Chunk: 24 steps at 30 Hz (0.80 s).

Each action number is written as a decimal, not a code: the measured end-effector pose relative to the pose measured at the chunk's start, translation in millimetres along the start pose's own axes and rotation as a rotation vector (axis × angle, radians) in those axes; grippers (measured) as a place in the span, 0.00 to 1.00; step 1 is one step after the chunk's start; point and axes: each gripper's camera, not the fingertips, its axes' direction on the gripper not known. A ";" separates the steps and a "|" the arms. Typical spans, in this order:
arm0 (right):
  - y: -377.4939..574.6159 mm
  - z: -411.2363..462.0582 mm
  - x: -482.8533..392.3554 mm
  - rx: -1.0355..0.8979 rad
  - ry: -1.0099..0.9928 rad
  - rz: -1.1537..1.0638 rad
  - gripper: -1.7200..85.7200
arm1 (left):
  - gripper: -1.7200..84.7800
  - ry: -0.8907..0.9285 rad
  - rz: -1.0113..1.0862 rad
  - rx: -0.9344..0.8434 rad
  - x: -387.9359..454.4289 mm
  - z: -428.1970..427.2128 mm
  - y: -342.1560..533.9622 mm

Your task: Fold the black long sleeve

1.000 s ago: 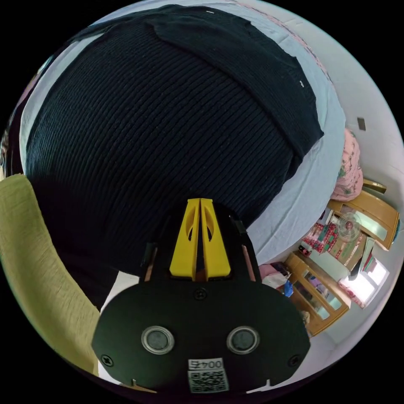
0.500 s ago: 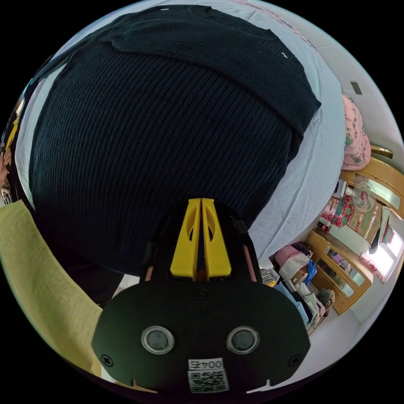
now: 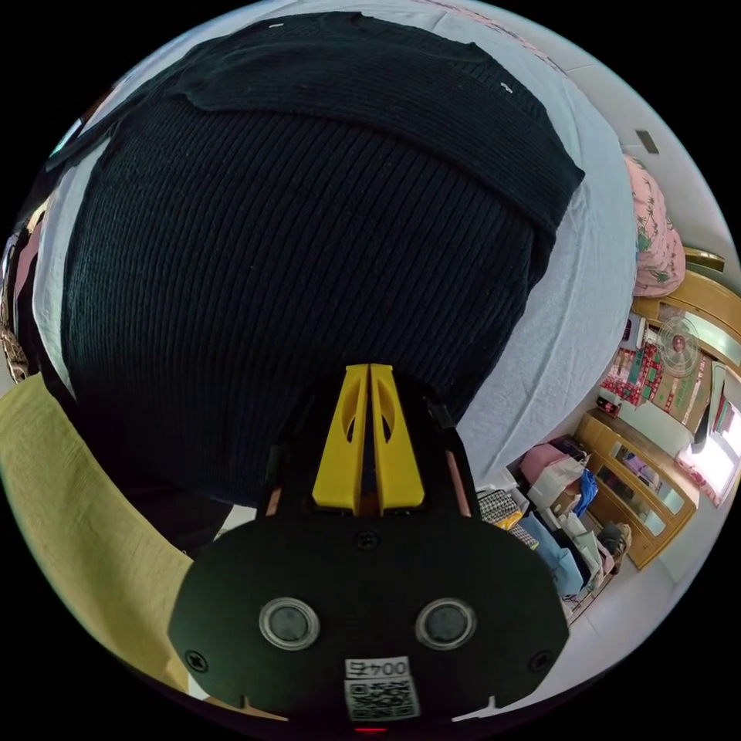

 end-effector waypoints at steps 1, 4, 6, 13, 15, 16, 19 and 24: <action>0.5 -1.5 0.9 0.002 0.000 0.000 0.01 | 0.03 0.006 0.008 -0.039 5.7 -4.4 -13.5; 1.4 -6.0 2.6 0.004 0.004 -0.004 0.01 | 0.03 0.031 0.074 -0.110 29.0 -19.6 -47.3; 2.3 -9.0 4.4 0.006 0.001 -0.002 0.01 | 0.03 0.057 0.124 -0.145 48.5 -30.1 -67.1; 13.2 -23.8 20.4 0.045 -0.057 0.021 0.01 | 0.03 0.298 0.293 -0.157 143.6 -59.2 -112.7; 17.6 -27.9 25.9 0.063 -0.081 0.032 0.01 | 0.03 0.358 0.313 -0.148 169.5 -58.3 -114.8; 20.6 -30.7 29.2 0.074 -0.095 0.039 0.01 | 0.03 0.393 0.329 -0.144 188.4 -55.3 -114.8; 28.7 -37.9 36.1 0.105 -0.120 0.053 0.01 | 0.03 0.479 0.370 -0.152 239.7 -39.5 -112.1; 41.3 -50.3 46.0 0.149 -0.155 0.069 0.01 | 0.03 0.587 0.453 -0.206 337.1 3.9 -100.3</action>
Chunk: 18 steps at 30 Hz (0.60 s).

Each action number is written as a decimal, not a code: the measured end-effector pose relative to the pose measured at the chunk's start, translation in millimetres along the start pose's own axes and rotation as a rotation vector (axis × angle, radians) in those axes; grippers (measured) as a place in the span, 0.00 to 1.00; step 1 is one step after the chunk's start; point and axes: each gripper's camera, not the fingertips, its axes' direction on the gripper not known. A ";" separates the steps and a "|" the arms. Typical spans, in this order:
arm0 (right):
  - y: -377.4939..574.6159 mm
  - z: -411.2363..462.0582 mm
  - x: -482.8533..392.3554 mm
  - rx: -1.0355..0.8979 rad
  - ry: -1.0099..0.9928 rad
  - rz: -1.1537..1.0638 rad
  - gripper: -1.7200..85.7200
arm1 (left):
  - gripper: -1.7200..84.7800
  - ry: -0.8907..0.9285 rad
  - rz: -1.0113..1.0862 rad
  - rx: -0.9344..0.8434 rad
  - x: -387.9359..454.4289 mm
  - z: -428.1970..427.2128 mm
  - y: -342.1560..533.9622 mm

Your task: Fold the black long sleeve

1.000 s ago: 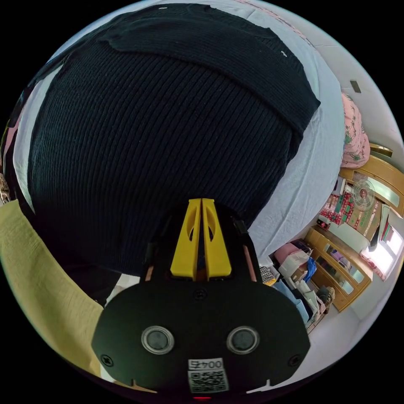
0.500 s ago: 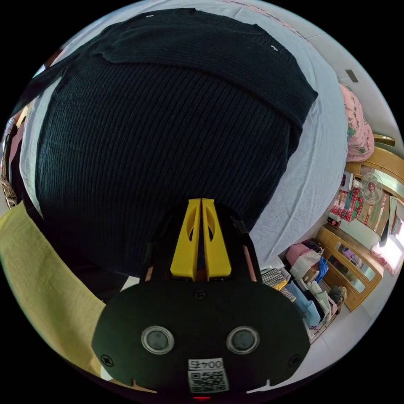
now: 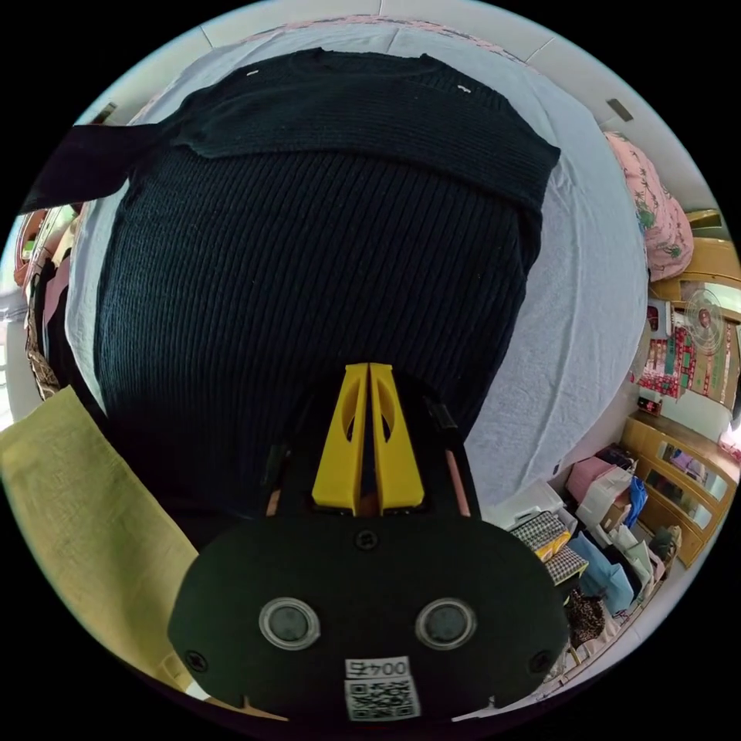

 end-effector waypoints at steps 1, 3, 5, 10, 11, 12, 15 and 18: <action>2.2 -4.0 2.7 0.009 -0.012 0.003 0.01 | 0.03 0.017 0.023 -0.018 12.9 25.5 -8.2; 5.1 -10.1 7.4 0.019 -0.035 0.005 0.01 | 0.03 0.013 0.050 -0.044 30.0 66.6 -18.1; 8.8 -18.2 14.8 0.032 -0.071 0.012 0.01 | 0.03 0.005 0.073 -0.083 49.0 126.7 -24.8; 18.2 -34.2 29.5 0.068 -0.150 0.044 0.01 | 0.03 -0.034 0.074 -0.233 69.6 264.0 -20.7; 20.9 -38.0 32.8 0.079 -0.168 0.052 0.01 | 0.03 -0.059 0.068 -0.274 69.8 297.9 -16.3; 22.3 -40.0 34.0 0.084 -0.175 0.054 0.01 | 0.04 -0.069 0.061 -0.294 68.7 314.3 -13.8; 28.5 -50.0 37.7 0.110 -0.193 0.054 0.01 | 0.05 -0.096 0.009 -0.405 57.2 387.6 1.0; 33.3 -60.8 37.5 0.128 -0.190 0.053 0.01 | 0.08 -0.084 -0.005 -0.456 54.9 430.1 12.6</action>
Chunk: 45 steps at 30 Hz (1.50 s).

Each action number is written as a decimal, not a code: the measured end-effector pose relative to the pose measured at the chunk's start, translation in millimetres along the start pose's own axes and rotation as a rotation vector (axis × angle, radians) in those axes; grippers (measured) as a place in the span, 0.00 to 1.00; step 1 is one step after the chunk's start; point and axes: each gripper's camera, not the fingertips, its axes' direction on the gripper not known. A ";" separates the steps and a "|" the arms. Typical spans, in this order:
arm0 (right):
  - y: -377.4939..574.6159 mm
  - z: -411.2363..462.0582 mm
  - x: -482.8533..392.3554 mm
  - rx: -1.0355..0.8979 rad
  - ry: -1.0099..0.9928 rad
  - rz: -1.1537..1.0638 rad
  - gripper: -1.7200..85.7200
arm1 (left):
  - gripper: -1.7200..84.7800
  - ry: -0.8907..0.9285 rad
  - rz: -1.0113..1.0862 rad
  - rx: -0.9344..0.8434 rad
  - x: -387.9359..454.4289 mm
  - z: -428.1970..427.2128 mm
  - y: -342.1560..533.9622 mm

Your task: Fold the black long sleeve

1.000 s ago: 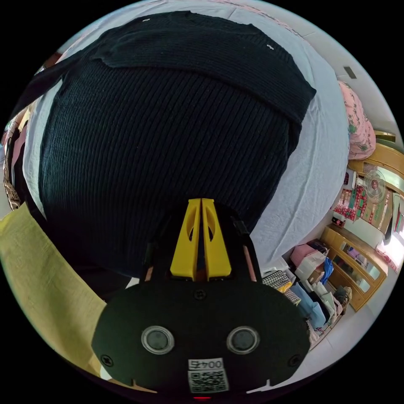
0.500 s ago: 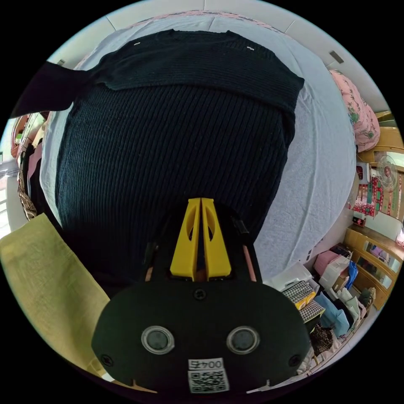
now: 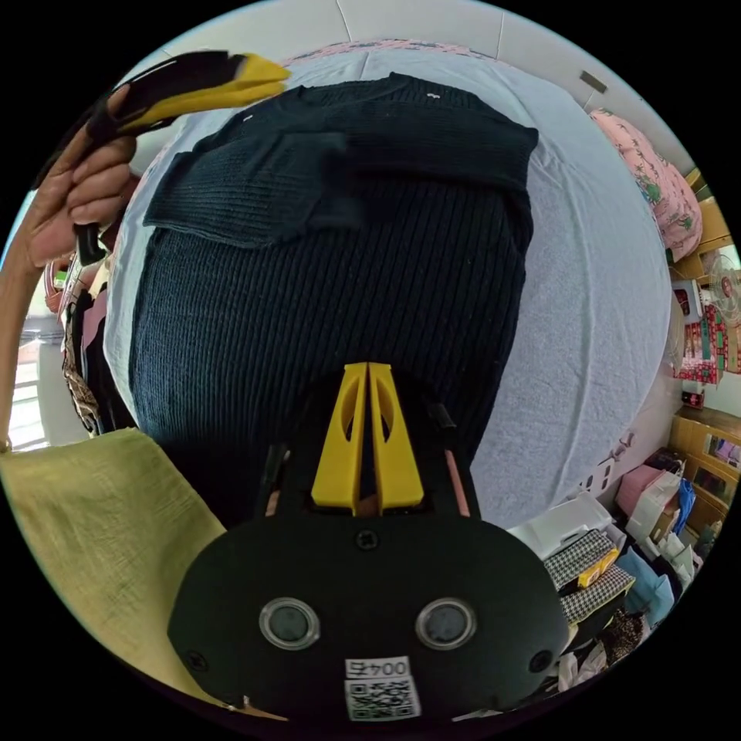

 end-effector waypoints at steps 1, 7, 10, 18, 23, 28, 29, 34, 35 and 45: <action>1.2 -4.4 -1.6 0.007 0.006 -0.003 0.02 | 0.09 -0.011 0.002 0.016 4.3 5.6 0.3; 12.5 -28.2 2.3 0.069 -0.051 0.020 0.05 | 0.10 -0.205 0.134 0.173 50.6 -11.4 36.0; 22.9 -62.7 14.8 0.294 -0.162 0.118 0.07 | 0.09 -0.366 0.167 0.232 68.4 -20.7 84.8; -46.7 -97.1 46.9 0.422 -0.355 0.246 0.12 | 0.06 -0.484 -0.084 0.192 64.6 -28.0 206.1; -92.1 -93.8 39.3 0.376 -0.359 0.303 0.13 | 0.04 -0.533 -0.244 0.201 65.7 -33.8 249.4; -104.4 -92.3 5.0 0.357 -0.259 0.273 0.11 | 0.04 -0.549 -0.303 0.217 67.8 -27.0 257.3; -105.2 -93.7 -1.7 0.361 -0.214 0.286 0.08 | 0.04 -0.552 -0.309 0.221 68.4 -24.2 256.6; -113.4 -120.0 -28.5 0.373 -0.139 0.223 0.02 | 0.04 -0.553 -0.326 0.232 69.4 -11.9 249.6; -117.4 -134.5 -39.2 0.384 -0.114 0.175 0.02 | 0.04 -0.555 -0.330 0.235 69.4 -8.9 247.6; -175.2 -252.7 -121.9 0.398 0.064 -0.231 0.01 | 0.08 -0.567 -0.297 0.241 70.1 14.1 215.6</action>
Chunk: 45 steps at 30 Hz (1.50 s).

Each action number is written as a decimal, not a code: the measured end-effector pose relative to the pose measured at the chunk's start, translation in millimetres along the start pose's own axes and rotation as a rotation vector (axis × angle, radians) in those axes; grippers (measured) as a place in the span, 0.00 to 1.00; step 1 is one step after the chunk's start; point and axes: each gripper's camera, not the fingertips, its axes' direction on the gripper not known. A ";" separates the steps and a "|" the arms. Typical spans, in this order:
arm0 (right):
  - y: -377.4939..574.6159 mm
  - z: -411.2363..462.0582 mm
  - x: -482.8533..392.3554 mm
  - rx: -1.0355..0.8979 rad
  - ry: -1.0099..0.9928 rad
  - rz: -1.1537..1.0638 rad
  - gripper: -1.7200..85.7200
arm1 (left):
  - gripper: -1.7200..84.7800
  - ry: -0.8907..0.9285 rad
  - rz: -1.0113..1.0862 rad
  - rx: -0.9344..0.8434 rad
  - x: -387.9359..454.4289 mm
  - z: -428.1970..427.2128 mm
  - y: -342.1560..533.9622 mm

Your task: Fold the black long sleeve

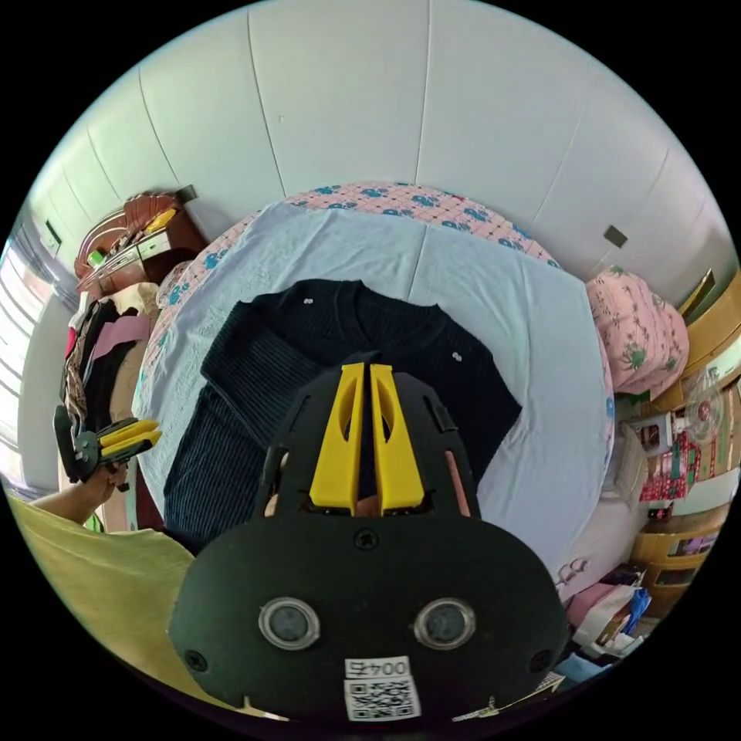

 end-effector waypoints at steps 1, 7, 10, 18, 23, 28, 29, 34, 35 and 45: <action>-10.3 -6.5 -0.8 0.004 0.004 -0.019 0.01 | 0.09 -0.005 0.008 0.001 3.1 2.7 -4.0; -46.5 -29.1 15.1 0.027 0.028 -0.047 0.02 | 0.09 -0.052 0.051 0.007 11.5 21.7 -31.9; -55.1 -18.3 37.6 -0.017 0.047 -0.024 0.02 | 0.09 -0.079 0.068 0.000 13.9 35.1 -51.5; -25.7 52.6 125.7 -0.125 0.054 0.240 0.09 | 0.08 -0.191 0.258 -0.031 39.9 73.0 -104.1; 26.8 71.3 187.8 -0.124 -0.105 0.529 0.09 | 0.06 -0.285 0.468 -0.012 65.1 89.1 -128.9; 73.4 100.5 229.5 -0.102 -0.339 0.766 0.09 | 0.05 -0.365 0.660 -0.023 83.2 105.3 -138.8; 80.7 107.3 236.2 -0.078 -0.395 0.807 0.10 | 0.05 -0.374 0.688 -0.025 85.2 108.6 -141.2; 85.2 128.1 250.7 -0.035 -0.479 0.869 0.11 | 0.05 -0.365 0.689 -0.029 82.7 114.8 -157.2; 82.8 132.2 252.7 -0.037 -0.475 0.872 0.11 | 0.05 -0.360 0.686 -0.026 81.5 114.9 -161.3; 72.5 166.1 263.7 -0.109 -0.401 0.915 0.07 | 0.06 -0.363 0.720 -0.033 64.9 119.3 -187.7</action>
